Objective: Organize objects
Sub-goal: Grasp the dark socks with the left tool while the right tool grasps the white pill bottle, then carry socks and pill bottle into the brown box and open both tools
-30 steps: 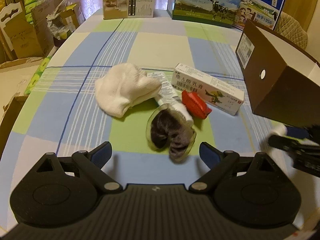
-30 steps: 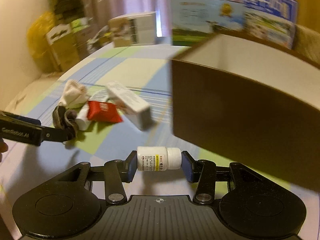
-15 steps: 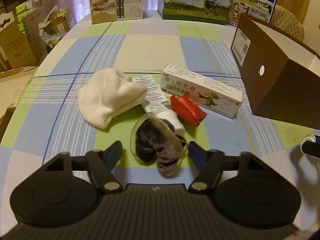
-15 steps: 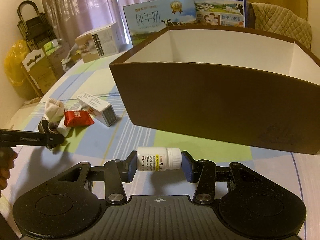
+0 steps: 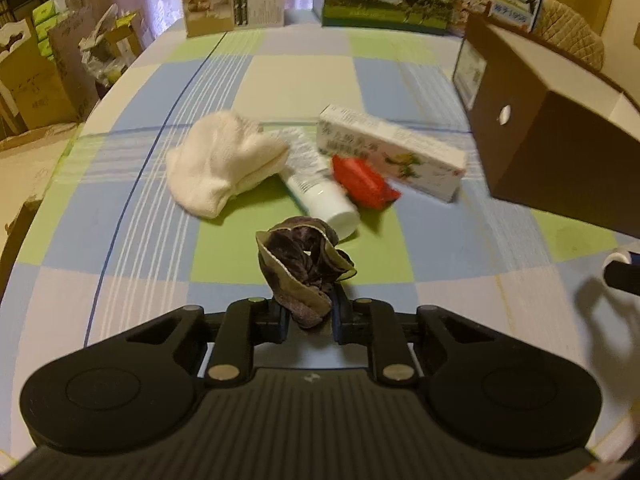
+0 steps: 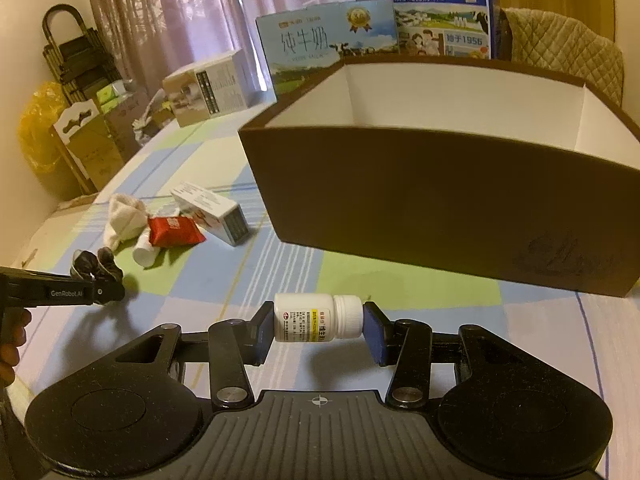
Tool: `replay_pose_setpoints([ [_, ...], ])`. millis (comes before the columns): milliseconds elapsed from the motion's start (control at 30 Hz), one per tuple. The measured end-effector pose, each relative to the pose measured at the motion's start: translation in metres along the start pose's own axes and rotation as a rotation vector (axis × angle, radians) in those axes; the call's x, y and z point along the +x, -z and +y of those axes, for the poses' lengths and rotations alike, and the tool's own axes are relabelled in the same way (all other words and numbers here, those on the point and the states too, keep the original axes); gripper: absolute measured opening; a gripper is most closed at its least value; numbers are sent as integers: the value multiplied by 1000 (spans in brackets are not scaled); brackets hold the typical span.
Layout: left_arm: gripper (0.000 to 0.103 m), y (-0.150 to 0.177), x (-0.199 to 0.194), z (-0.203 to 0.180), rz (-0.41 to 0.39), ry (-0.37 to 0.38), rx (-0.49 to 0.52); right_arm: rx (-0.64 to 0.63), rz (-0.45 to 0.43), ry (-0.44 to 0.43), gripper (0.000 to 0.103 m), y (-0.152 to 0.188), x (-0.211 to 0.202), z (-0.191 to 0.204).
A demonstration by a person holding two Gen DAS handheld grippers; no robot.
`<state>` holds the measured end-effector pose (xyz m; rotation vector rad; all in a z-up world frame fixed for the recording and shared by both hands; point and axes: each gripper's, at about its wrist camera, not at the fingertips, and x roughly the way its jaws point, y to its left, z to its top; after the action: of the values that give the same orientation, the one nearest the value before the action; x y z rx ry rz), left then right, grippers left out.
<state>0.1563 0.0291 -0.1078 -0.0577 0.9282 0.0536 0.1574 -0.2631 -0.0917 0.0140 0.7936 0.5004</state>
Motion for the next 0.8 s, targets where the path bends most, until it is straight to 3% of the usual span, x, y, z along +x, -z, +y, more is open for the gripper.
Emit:
replay_pose_setpoints([
  [400, 16, -11, -62, -39, -100, 133, 40, 38, -71, -2, 43, -6, -42, -7],
  [800, 16, -44, -91, -83, -200, 222, 126, 45, -184, 49, 43, -30, -84, -35],
])
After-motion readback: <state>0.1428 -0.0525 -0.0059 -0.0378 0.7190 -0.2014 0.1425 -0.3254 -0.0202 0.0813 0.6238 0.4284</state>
